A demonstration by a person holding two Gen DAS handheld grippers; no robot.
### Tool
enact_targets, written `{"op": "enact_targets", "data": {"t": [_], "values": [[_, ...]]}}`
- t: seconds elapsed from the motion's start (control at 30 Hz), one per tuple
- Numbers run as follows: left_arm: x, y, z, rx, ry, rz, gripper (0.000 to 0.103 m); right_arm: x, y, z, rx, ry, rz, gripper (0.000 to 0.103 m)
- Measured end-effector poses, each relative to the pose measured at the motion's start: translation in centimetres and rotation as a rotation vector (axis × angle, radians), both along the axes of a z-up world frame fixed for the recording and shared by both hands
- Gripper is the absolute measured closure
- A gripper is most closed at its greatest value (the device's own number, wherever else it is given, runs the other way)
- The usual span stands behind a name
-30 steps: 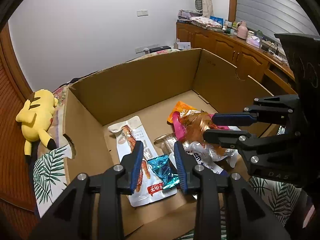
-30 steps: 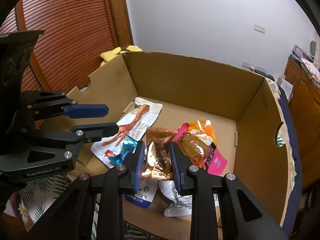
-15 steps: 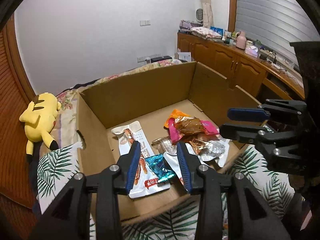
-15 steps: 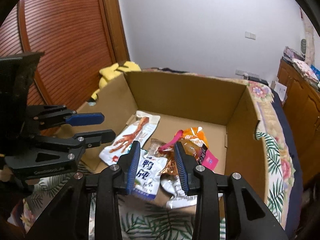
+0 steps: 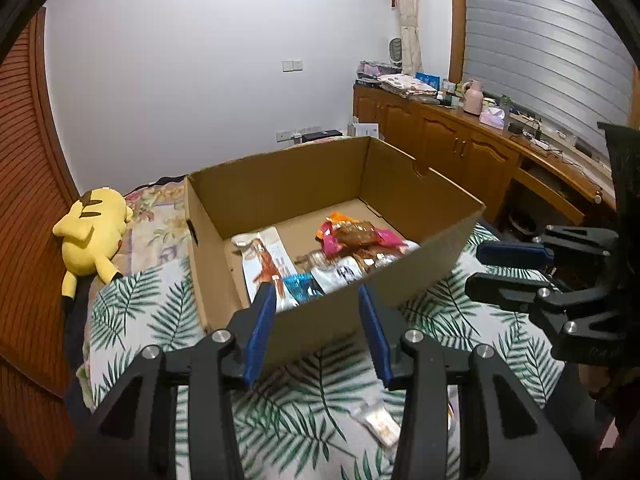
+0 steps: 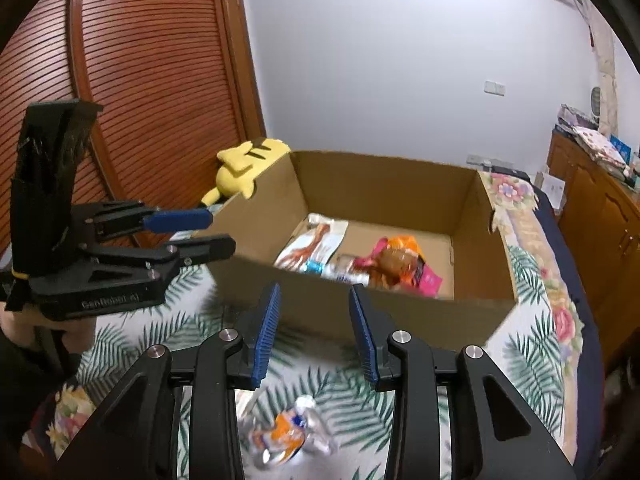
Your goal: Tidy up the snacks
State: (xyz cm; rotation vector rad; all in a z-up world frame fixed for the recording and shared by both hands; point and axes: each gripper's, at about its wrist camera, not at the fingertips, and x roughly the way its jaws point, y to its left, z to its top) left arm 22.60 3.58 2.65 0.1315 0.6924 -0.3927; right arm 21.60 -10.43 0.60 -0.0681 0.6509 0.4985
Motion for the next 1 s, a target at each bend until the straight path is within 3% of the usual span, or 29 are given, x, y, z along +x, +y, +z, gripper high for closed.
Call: {"op": "enact_targets", "data": {"t": [0.17, 0.33, 0.67, 1.0], "values": [[-2.4, -0.4, -1.3, -0.001, 0.018, -0.006, 0.059, -1.8, -0.2, -1.9, -0.001, 0.034, -0.018, 0.066], [-4.1, -0.7, -3.1, -0.013, 0.044, -0.014, 0.059, -3.1, -0.6, -4.1, -0.003, 0.067, -0.041, 0.057], [-6.1, -1.0, -6.7, -0.028, 0.106, -0.012, 0.059, -5.5, -0.9, -9.6, 0.019, 0.196, -0.066, 0.056], [-6.9, 0.4, -8.2, -0.030, 0.114, 0.028, 0.059, -6.3, 0.1, -12.0, 0.026, 0.275, -0.075, 0.056]]}}
